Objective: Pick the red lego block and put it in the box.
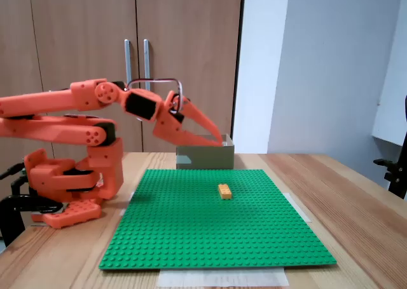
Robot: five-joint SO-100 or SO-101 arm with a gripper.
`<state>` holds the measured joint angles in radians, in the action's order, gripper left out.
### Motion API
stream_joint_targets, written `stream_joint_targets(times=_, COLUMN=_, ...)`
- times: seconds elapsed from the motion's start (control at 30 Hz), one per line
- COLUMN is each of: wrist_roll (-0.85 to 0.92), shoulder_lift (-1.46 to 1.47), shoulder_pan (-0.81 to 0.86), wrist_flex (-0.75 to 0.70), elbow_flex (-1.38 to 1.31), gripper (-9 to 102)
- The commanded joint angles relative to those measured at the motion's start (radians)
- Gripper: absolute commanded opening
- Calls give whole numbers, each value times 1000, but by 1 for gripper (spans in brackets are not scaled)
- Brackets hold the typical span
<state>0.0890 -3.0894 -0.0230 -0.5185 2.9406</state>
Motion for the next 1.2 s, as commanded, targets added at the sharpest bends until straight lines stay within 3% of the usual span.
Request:
stream_joint_targets(times=0.0, wrist_roll=-3, shoulder_lift=-66, shoulder_pan=-2, wrist_flex=-38, elbow_flex=26, gripper=-1)
stream_joint_targets(times=1.17, wrist_roll=-63, shoulder_lift=-147, shoulder_pan=9, wrist_flex=-245, elbow_flex=241, gripper=-1)
